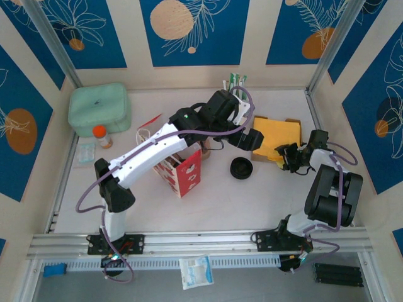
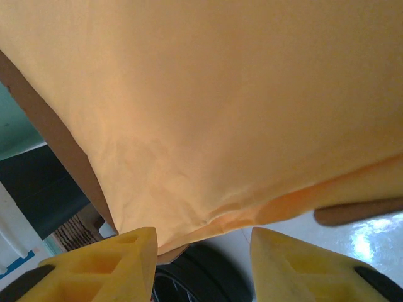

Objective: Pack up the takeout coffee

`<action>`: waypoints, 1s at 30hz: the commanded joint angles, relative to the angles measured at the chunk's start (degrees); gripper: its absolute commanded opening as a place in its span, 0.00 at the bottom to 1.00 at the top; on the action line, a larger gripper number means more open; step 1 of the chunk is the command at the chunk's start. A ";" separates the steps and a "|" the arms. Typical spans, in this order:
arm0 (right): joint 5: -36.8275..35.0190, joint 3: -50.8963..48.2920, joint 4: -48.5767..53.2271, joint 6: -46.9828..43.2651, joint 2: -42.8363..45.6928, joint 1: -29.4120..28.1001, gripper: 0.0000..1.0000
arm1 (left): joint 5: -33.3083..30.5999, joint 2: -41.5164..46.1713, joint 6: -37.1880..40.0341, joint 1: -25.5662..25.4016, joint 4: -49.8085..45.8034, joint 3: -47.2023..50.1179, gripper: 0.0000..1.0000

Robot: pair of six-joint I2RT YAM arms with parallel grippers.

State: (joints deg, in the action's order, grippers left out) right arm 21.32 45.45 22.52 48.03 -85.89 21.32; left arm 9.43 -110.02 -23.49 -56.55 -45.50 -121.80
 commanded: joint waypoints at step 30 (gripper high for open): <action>0.06 2.28 -2.70 0.13 -5.46 1.41 0.10 | 0.70 -0.54 0.99 -0.57 -0.51 -2.46 0.99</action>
State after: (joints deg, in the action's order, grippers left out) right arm 21.02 46.87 19.70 48.07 -90.35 21.98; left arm 9.45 -110.02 -23.46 -56.55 -45.50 -122.43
